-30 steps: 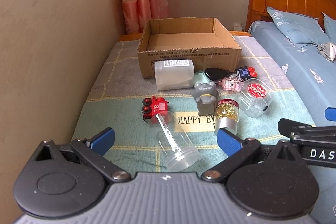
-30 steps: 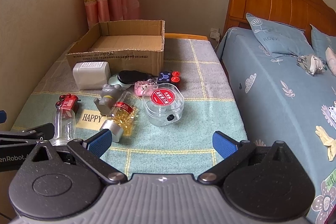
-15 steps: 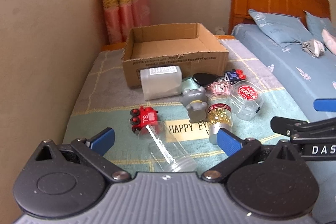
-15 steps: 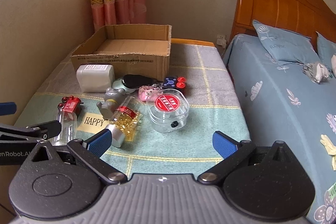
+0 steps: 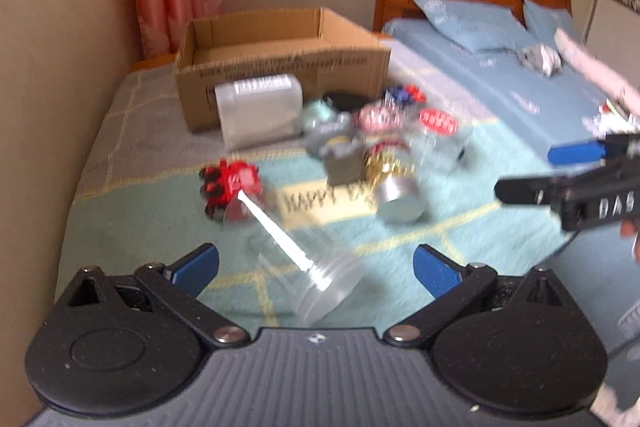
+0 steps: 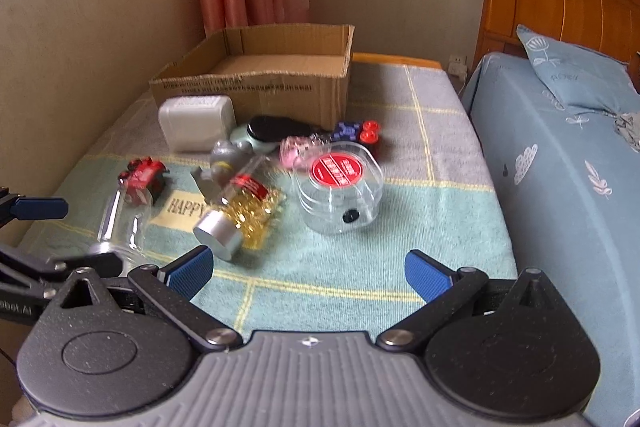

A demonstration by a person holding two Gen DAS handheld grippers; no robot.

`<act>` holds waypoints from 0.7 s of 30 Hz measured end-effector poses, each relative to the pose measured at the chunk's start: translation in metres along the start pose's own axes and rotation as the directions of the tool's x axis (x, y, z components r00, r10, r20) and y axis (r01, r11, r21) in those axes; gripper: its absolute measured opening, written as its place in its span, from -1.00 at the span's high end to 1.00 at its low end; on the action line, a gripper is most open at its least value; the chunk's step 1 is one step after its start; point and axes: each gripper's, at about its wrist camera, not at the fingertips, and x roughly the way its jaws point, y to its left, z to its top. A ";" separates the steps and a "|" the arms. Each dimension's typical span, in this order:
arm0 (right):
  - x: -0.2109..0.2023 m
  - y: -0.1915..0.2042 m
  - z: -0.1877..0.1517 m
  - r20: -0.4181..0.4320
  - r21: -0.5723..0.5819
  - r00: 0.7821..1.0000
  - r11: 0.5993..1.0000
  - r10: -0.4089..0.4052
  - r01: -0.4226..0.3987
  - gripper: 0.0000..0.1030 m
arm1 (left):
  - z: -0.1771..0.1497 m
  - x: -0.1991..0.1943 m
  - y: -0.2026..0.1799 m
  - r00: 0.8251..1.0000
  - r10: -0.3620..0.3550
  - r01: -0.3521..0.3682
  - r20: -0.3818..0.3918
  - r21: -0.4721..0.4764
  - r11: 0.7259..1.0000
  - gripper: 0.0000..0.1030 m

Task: Organize rigid objects
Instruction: 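Grasp the clear plastic jar with the left tool while the right tool approaches the clear round container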

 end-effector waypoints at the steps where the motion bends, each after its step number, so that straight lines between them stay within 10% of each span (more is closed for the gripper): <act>1: 0.002 -0.002 -0.001 -0.007 0.001 1.000 1.000 0.000 0.000 -1.00 | -0.004 0.002 0.003 1.000 -0.004 0.004 -0.009 0.002 1.000 -0.99; 21: 0.043 -0.019 -0.008 -0.097 0.007 0.995 1.000 -0.002 0.003 -1.00 | -0.004 0.051 0.024 0.995 0.024 -0.018 -0.095 0.063 0.998 -0.99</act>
